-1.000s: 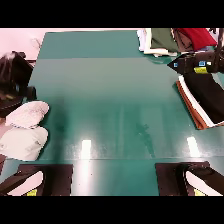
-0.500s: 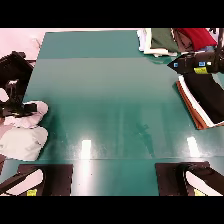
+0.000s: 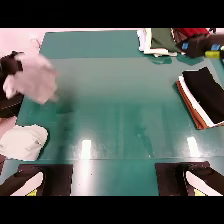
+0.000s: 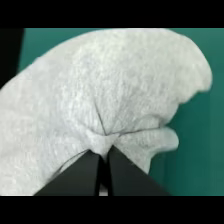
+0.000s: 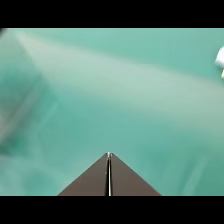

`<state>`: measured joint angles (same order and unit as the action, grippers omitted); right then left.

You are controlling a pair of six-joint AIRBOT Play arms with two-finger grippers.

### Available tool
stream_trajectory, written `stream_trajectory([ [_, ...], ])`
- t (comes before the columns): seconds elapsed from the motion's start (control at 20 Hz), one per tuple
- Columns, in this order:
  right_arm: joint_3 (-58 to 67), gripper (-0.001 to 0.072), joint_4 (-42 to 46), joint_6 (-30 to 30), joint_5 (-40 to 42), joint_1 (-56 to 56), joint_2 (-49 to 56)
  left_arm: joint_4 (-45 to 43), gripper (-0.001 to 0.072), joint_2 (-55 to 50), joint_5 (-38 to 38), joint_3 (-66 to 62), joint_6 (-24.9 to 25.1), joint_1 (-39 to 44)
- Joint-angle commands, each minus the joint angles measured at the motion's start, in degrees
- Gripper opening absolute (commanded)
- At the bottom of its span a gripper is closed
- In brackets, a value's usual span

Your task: Fold the shirts.

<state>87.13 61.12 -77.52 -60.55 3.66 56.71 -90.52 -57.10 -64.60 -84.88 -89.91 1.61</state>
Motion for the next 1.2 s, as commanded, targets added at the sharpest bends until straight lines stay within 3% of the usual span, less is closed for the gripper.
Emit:
stream_trajectory([
  [0.0,6.9,0.0016,0.1,0.0,2.1,-1.7,0.0,0.5,0.002,0.6,0.8,-10.7,0.6,15.6],
  [0.2,12.0,0.0016,-0.1,0.0,1.9,-6.2,0.0,0.5,0.002,-4.0,3.8,-10.9,1.7,32.5],
  [0.35,13.2,0.0016,-0.1,0.0,1.2,-7.1,0.0,0.7,0.0025,-12.5,5.5,-11.0,3.0,40.2],
  [0.4,13.2,0.0016,-0.1,0.0,0.7,-7.1,0.0,0.8,0.022,-15.8,7.4,-11.0,3.3,41.5],
  [0.45,13.1,0.0016,0.0,0.0,0.0,-7.1,0.0,1.9,0.051,-18.5,9.4,-11.0,1.8,41.6],
  [0.5,13.1,0.0016,0.0,0.0,-0.8,-7.1,0.0,2.1,0.0553,-20.9,10.8,-11.0,-0.1,41.2],
  [0.75,13.1,0.0016,0.0,0.0,-3.7,-7.1,0.0,4.7,0.0553,-27.0,6.0,-10.5,-5.9,29.7],
  [0.95,13.1,0.0016,-0.1,0.0,-7.6,-7.1,1.3,17.0,0.0553,-31.7,5.8,-3.8,-5.6,20.5],
  [1.15,13.1,0.0016,-0.2,-0.2,-13.0,-6.9,4.5,19.3,0.0553,-38.5,8.9,0.4,-5.6,19.2],
])
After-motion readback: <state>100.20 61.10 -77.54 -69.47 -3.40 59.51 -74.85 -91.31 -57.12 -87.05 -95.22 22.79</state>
